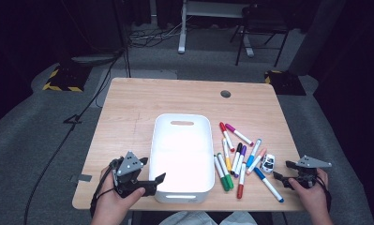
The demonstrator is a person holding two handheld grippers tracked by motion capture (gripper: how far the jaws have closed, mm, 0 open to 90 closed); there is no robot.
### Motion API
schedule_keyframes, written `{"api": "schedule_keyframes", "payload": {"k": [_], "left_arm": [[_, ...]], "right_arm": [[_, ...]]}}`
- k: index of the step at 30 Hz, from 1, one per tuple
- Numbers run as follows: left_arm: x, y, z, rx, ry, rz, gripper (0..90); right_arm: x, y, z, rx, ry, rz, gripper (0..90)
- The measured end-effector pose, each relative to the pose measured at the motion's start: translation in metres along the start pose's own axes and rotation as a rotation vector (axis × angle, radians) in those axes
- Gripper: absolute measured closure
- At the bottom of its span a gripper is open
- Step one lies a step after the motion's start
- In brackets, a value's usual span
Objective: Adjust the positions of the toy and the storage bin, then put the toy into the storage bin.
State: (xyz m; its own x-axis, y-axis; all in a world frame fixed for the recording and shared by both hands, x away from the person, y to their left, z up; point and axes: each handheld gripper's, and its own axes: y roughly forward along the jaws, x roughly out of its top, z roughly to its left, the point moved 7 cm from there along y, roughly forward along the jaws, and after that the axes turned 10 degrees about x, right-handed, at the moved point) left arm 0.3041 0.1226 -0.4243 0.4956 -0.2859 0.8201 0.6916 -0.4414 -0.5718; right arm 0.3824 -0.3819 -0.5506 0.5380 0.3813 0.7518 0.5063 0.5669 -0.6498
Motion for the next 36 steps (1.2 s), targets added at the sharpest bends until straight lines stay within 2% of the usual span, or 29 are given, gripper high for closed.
{"api": "schedule_keyframes", "payload": {"k": [2, 8, 9, 13, 16, 17, 23, 27, 29, 33, 35, 36], "left_arm": [[0.005, -0.004, 0.006, 0.021, 0.020, -0.010, 21.7], [0.016, -0.010, 0.023, 0.055, 0.040, -0.033, 21.3], [0.016, -0.010, 0.023, 0.055, 0.040, -0.033, 21.0], [0.021, -0.011, 0.038, 0.087, 0.052, -0.050, 20.8], [0.020, -0.009, 0.049, 0.087, 0.074, -0.060, 21.1], [0.019, -0.008, 0.052, 0.079, 0.075, -0.058, 21.3], [0.008, -0.001, 0.066, 0.089, 0.068, -0.047, 21.2], [0.002, 0.000, 0.074, 0.093, 0.086, -0.037, 21.1], [-0.004, 0.003, 0.080, 0.097, 0.088, -0.030, 21.1], [-0.026, 0.016, 0.097, 0.139, 0.095, 0.013, 21.3], [-0.030, 0.019, 0.100, 0.138, 0.090, 0.018, 21.5], [-0.038, 0.024, 0.104, 0.133, 0.083, 0.025, 21.5]], "right_arm": [[0.000, 0.000, 0.000, 0.000, 0.000, 0.000, 20.5], [0.000, 0.000, 0.000, 0.000, 0.000, 0.000, 20.6], [0.000, 0.000, 0.000, 0.000, 0.000, 0.000, 20.6], [0.000, 0.000, 0.000, 0.000, -0.001, 0.000, 20.6], [0.000, 0.000, 0.000, 0.000, -0.001, 0.000, 20.5], [0.000, 0.000, 0.000, 0.000, -0.001, 0.000, 20.6], [0.000, 0.000, 0.000, 0.000, -0.001, 0.001, 20.5], [0.000, 0.000, 0.000, 0.000, -0.001, 0.001, 20.5], [0.000, 0.000, 0.000, 0.000, -0.001, 0.000, 20.5], [0.000, 0.000, 0.000, 0.001, 0.000, 0.002, 20.6], [0.000, 0.000, 0.000, 0.001, -0.001, 0.003, 20.5], [0.000, 0.000, 0.000, 0.001, -0.001, 0.004, 20.5]]}}
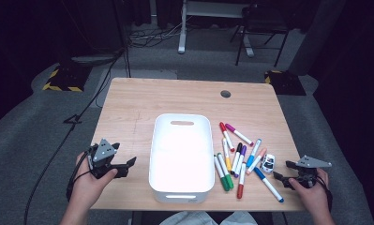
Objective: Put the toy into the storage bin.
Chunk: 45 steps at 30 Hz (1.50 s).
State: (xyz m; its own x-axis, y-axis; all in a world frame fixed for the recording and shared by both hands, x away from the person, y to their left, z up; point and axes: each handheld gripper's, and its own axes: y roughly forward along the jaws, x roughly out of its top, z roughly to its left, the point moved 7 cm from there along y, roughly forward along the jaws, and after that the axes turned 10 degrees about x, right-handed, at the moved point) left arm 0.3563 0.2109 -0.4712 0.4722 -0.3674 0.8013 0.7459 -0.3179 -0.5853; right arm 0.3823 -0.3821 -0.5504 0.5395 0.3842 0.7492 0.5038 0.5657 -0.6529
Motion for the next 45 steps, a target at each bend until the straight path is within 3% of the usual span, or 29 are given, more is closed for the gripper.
{"api": "schedule_keyframes", "payload": {"k": [6, 9, 12, 15, 17, 21, 23, 24, 25, 28, 45], "left_arm": [[-0.022, 0.013, -0.001, -0.042, -0.024, 0.021, 22.2], [-0.031, 0.017, -0.002, -0.056, -0.033, 0.029, 22.3], [-0.041, 0.023, -0.001, -0.056, -0.030, 0.045, 22.4], [-0.050, 0.033, -0.004, -0.065, -0.038, 0.068, 22.4], [-0.057, 0.040, -0.006, -0.056, -0.015, 0.101, 22.4], [-0.069, 0.046, -0.008, -0.037, 0.027, 0.157, 22.7], [-0.069, 0.045, -0.008, -0.037, 0.026, 0.156, 23.3], [-0.069, 0.045, -0.008, -0.029, 0.030, 0.155, 23.2], [-0.069, 0.045, -0.008, -0.029, 0.030, 0.155, 23.2], [-0.070, 0.045, -0.009, -0.021, -0.009, 0.165, 23.1], [-0.069, 0.046, -0.009, -0.015, -0.013, 0.173, 18.9]], "right_arm": [[0.000, -0.005, 0.001, 0.015, -0.023, 0.004, 24.0], [0.003, -0.012, 0.004, 0.034, 0.004, -0.029, 23.9], [0.008, -0.019, 0.004, 0.036, -0.013, -0.040, 24.5], [0.015, -0.023, 0.006, 0.067, -0.004, -0.080, 21.3], [0.019, -0.024, 0.008, 0.090, -0.011, -0.097, 20.9], [0.033, -0.025, 0.007, 0.088, -0.022, -0.117, 22.6], [0.037, -0.024, 0.006, 0.085, -0.015, -0.121, 24.0], [0.044, -0.022, 0.004, 0.086, -0.042, -0.113, 25.1], [0.048, -0.021, 0.005, 0.089, -0.039, -0.114, 26.2], [0.061, -0.017, 0.005, 0.087, -0.069, -0.107, 29.1], [0.118, 0.031, 0.008, 0.138, -0.137, -0.028, 39.1]]}}
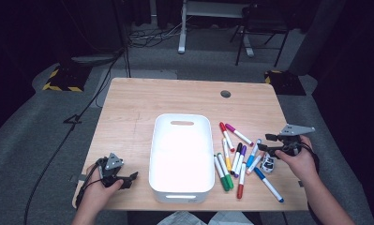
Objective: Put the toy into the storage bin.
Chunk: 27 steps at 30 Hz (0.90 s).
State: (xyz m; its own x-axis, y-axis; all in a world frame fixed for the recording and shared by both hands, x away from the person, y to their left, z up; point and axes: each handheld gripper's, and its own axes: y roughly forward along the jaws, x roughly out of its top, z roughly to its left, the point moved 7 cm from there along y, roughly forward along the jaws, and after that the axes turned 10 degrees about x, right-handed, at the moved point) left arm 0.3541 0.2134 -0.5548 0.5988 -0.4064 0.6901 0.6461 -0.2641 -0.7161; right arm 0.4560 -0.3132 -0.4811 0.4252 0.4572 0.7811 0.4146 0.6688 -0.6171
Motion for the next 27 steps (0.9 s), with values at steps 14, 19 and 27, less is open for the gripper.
{"api": "schedule_keyframes", "payload": {"k": [14, 19, 27], "left_arm": [[0.000, 0.001, -0.001, -0.008, -0.009, 0.003, 18.2], [0.000, 0.001, -0.001, -0.007, -0.009, 0.002, 18.1], [0.001, 0.001, -0.001, -0.002, -0.007, 0.002, 17.6]], "right_arm": [[0.026, 0.045, -0.011, 0.000, -0.002, 0.097, 46.0], [0.029, 0.061, -0.016, -0.007, 0.003, 0.126, 48.6], [0.032, 0.087, -0.023, -0.017, 0.012, 0.186, 56.2]]}}
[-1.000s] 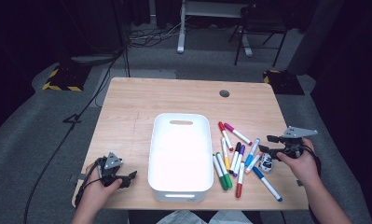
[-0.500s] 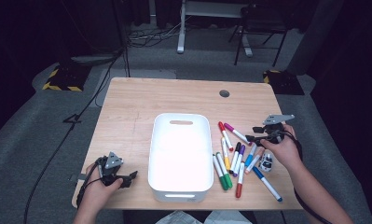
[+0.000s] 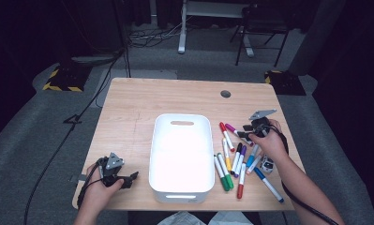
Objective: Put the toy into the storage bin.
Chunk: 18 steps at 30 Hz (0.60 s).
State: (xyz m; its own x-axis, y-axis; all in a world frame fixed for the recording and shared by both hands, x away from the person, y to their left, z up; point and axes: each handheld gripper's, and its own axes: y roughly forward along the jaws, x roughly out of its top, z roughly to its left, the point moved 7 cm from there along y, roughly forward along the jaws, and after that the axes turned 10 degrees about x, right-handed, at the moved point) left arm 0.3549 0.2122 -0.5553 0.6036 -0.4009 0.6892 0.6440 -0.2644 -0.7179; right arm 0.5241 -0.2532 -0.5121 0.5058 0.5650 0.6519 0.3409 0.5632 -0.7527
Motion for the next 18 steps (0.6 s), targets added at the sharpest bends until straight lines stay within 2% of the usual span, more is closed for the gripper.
{"api": "schedule_keyframes", "payload": {"k": [5, 10, 13, 16, 17, 18], "left_arm": [[0.000, 0.000, 0.000, -0.001, -0.001, 0.000, 17.6], [0.000, 0.000, 0.000, 0.000, 0.000, -0.001, 17.6], [0.000, 0.000, 0.000, 0.000, 0.000, 0.000, 17.6], [0.000, 0.000, 0.000, -0.001, 0.000, -0.001, 17.5], [0.000, 0.000, 0.000, -0.002, 0.000, -0.001, 17.5], [0.000, 0.000, 0.000, -0.004, 0.000, 0.003, 17.5]], "right_arm": [[-0.003, 0.009, -0.003, 0.003, -0.003, 0.038, 61.5], [0.000, 0.022, -0.005, -0.011, -0.036, 0.089, 64.9], [-0.002, 0.026, -0.007, -0.014, -0.036, 0.108, 67.2], [-0.003, 0.028, -0.006, 0.002, -0.009, 0.097, 72.4], [-0.004, 0.027, -0.009, -0.007, -0.020, 0.104, 74.6], [-0.004, 0.027, -0.008, 0.002, -0.017, 0.107, 76.2]]}}
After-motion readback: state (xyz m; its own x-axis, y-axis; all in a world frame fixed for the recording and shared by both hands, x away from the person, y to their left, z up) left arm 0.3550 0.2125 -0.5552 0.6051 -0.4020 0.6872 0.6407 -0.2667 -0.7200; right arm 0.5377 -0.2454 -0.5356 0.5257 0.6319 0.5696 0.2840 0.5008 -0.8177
